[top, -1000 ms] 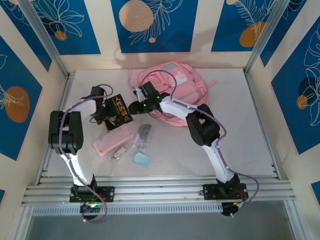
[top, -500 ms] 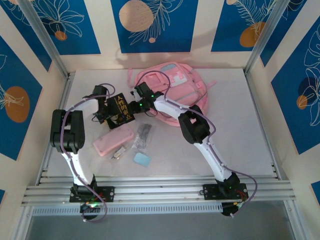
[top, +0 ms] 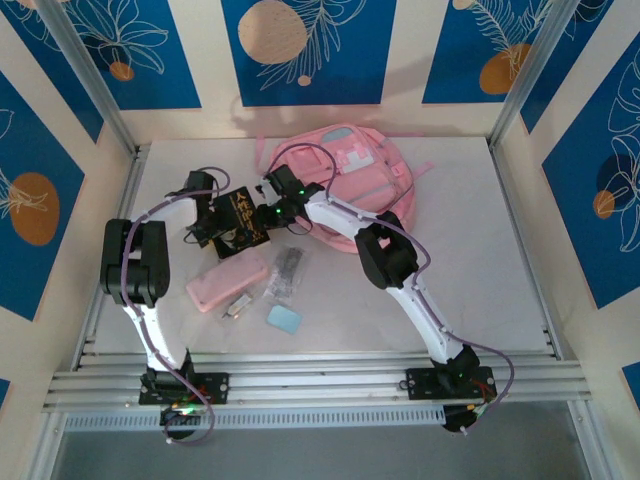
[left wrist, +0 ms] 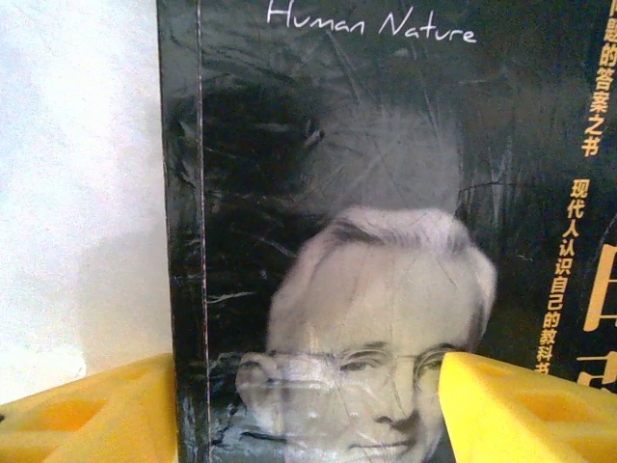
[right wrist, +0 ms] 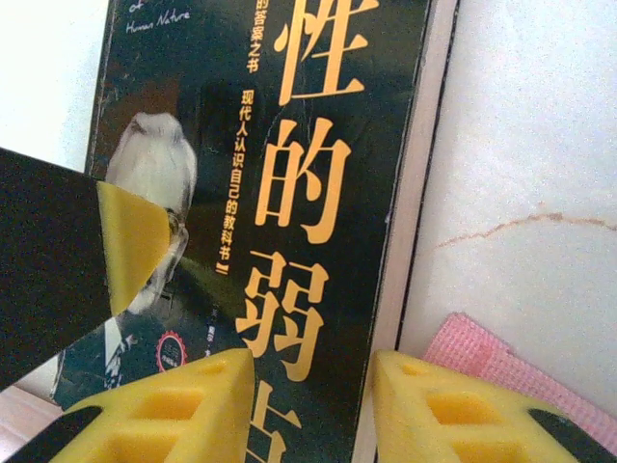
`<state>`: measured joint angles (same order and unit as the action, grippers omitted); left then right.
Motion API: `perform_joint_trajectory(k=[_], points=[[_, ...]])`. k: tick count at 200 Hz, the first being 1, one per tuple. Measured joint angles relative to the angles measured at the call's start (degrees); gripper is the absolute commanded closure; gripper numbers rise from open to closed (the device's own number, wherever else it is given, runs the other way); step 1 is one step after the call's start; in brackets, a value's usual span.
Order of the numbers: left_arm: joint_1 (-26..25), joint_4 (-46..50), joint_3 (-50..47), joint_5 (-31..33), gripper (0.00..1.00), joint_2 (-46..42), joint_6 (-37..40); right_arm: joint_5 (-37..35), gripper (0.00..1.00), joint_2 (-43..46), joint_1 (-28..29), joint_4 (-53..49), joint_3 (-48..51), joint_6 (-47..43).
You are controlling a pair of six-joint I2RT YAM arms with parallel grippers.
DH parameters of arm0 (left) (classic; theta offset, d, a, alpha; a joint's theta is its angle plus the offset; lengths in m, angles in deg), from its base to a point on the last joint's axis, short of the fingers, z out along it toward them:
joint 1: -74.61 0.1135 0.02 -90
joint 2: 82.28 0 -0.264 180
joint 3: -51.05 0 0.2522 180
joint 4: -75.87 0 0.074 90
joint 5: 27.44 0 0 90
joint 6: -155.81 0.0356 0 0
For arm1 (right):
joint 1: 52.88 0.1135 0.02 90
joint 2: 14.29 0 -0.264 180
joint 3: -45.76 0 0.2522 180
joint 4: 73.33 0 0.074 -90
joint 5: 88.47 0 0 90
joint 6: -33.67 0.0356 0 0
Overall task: Pack the student bag
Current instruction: Pick up the book from the middle-left of the table.
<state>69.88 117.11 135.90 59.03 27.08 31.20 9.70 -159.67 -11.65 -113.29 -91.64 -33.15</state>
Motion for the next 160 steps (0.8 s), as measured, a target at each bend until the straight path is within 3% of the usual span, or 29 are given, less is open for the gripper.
perform_joint_trajectory(k=[95,160], points=[[0.0,-0.1,-0.1,0.0,0.32,0.0,0.0,9.0,0.74,4.0,-1.5,7.5,5.4,5.8],[0.0,-0.2,-0.1,0.0,0.32,0.0,-0.7,9.8,0.67,0.6,-1.5,3.1,-1.3,8.4]])
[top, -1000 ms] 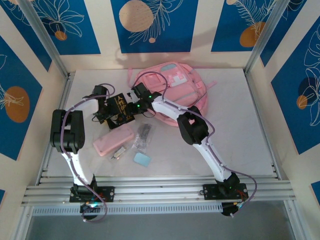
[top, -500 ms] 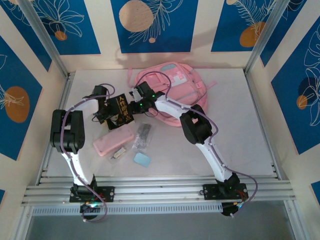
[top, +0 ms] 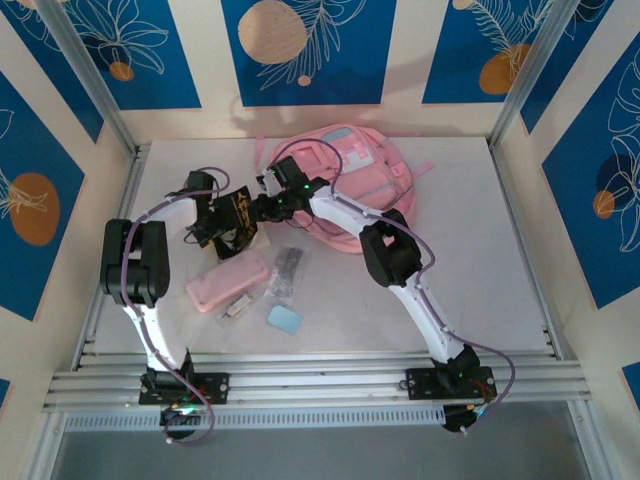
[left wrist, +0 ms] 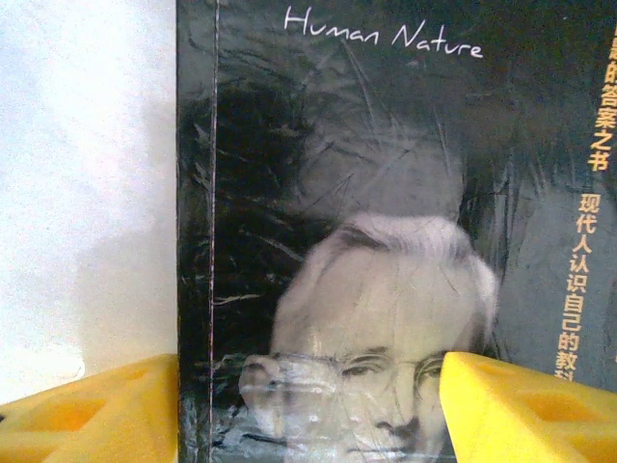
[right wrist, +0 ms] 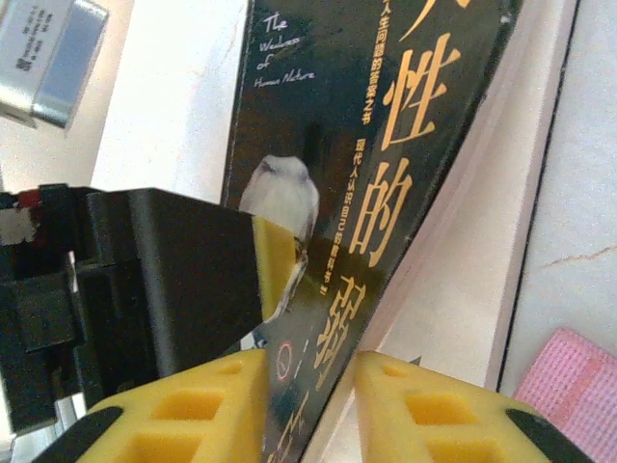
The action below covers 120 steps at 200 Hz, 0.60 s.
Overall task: Pack the student bag
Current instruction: Pick up the book from the middle-left of the table.
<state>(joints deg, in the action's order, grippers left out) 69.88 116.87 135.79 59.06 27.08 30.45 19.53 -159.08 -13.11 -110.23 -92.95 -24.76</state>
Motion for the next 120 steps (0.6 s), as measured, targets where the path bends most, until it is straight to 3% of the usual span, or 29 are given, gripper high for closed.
perform_joint_trajectory(k=[30,82,97,120], points=[[0.0,0.0,0.0,0.0,0.32,0.0,-0.3,-0.8,0.67,-1.5,0.0,-2.9,-2.2,0.7],[0.0,-0.2,-0.1,0.0,0.32,-0.3,-0.7,-2.1,0.87,-2.5,0.0,-5.9,-4.2,2.6],[0.0,-0.4,-0.2,-0.1,0.30,-0.5,-1.0,-1.9,1.00,-2.6,0.0,-6.7,-5.1,3.4],[-0.1,-1.0,-0.2,-1.0,0.22,-0.6,-1.9,-1.1,1.00,-2.6,-0.1,-7.7,-6.8,5.1]])
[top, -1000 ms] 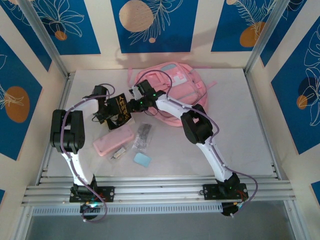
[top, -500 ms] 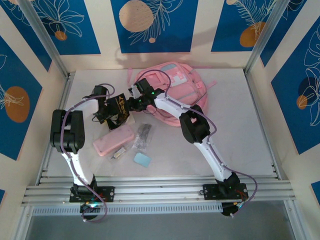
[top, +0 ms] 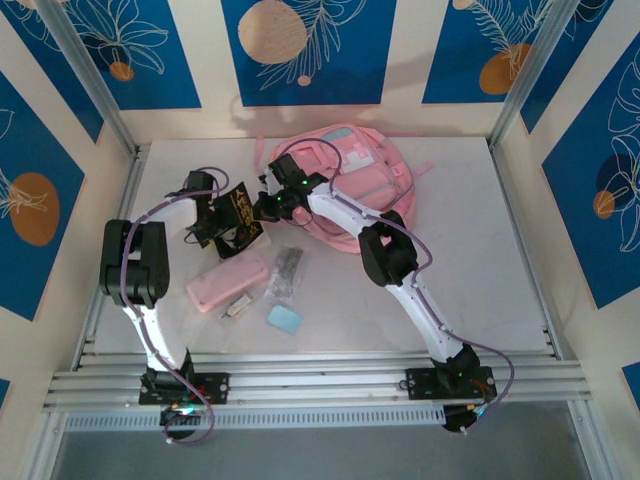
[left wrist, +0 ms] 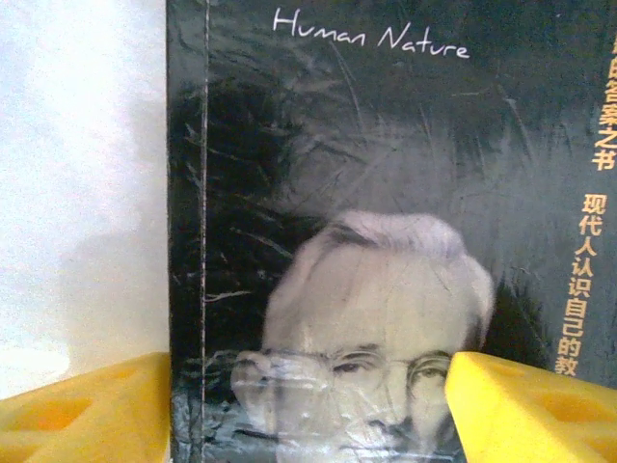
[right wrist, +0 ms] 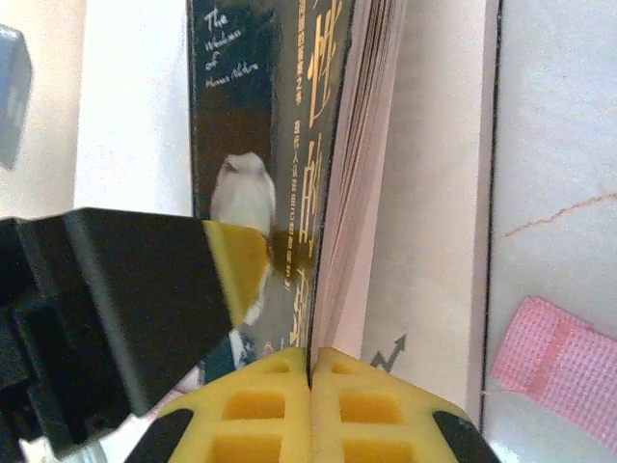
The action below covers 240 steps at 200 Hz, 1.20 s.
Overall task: Pack the student bag
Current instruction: Pick up the book from the middle-left of the table, then pass the book.
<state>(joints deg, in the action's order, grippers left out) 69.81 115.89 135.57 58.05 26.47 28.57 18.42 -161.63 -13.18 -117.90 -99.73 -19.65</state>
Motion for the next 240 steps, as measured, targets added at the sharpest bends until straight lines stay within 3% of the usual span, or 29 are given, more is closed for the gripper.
perform_joint_trajectory(k=[37,64,128,180,240], points=[[-0.3,-1.8,-0.6,-3.7,0.07,-1.2,-1.0,0.7,1.00,0.9,-0.7,-0.1,0.1,1.6],[-0.3,-4.8,-0.9,-8.4,0.04,-3.4,-3.1,1.8,1.00,4.7,-2.6,0.0,3.4,3.3],[-1.7,-19.9,-2.7,-17.7,0.05,-6.1,-12.7,6.1,1.00,16.2,-8.0,5.3,13.8,6.9],[-3.0,-25.9,-3.3,-18.6,0.09,-2.9,-17.8,7.6,1.00,19.8,-11.0,13.4,25.2,10.3],[-5.5,-28.4,-3.0,-18.6,0.12,0.6,-17.8,10.1,1.00,23.1,-13.5,20.9,34.4,14.2]])
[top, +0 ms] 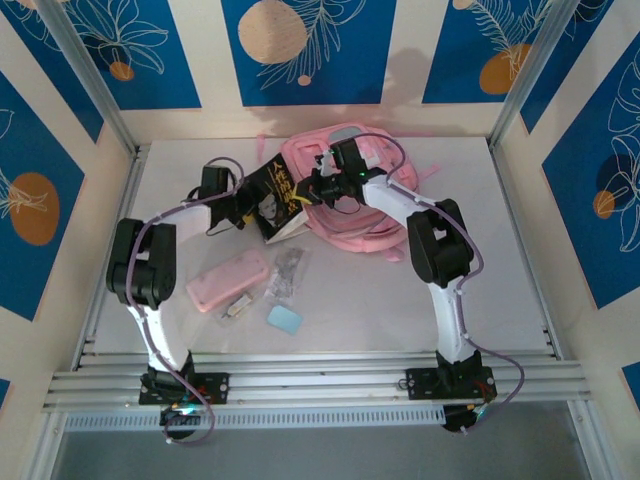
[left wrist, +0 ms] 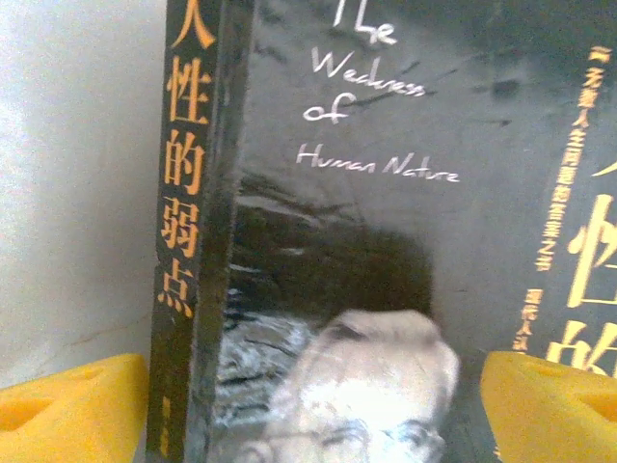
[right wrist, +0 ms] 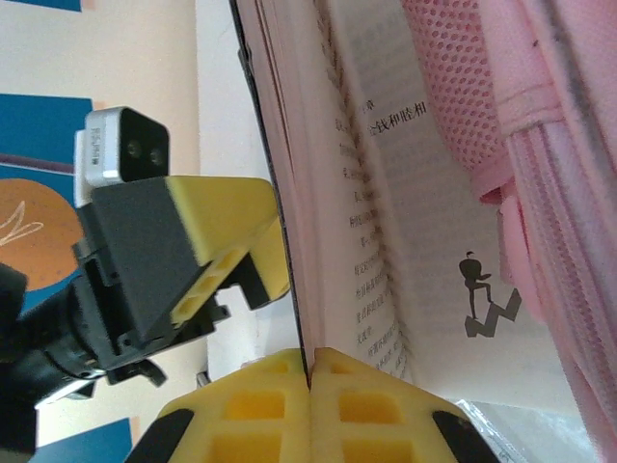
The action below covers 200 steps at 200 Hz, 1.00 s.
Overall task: Pack the student bag
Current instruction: Pass the book.
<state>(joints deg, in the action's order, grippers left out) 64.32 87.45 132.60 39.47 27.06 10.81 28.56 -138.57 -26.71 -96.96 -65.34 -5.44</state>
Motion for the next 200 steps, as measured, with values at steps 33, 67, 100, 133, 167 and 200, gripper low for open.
perform_joint_trajectory(k=[33,67,100,133,167,200], points=[[-0.6,-0.5,0.2,0.0,0.11,1.1,0.4,1.9,1.00,1.2,-1.6,3.3,2.7,2.4],[-0.8,-4.1,0.2,-0.7,0.20,1.1,0.7,3.4,1.00,2.2,-2.9,4.9,3.8,3.7],[-1.3,-11.9,0.3,-3.1,0.55,2.9,-1.9,4.3,1.00,2.6,-3.7,7.4,5.5,4.9],[-1.8,-15.9,0.3,-4.6,0.80,3.9,-3.3,4.3,1.00,2.6,-4.5,9.5,7.4,6.2],[-2.0,-15.1,0.2,-4.4,1.00,2.9,-3.9,3.8,0.37,2.7,-4.9,10.1,8.2,7.1],[-1.9,-11.9,0.4,-1.6,1.00,0.2,-6.0,-0.1,0.01,6.9,-4.6,7.8,11.2,7.1]])
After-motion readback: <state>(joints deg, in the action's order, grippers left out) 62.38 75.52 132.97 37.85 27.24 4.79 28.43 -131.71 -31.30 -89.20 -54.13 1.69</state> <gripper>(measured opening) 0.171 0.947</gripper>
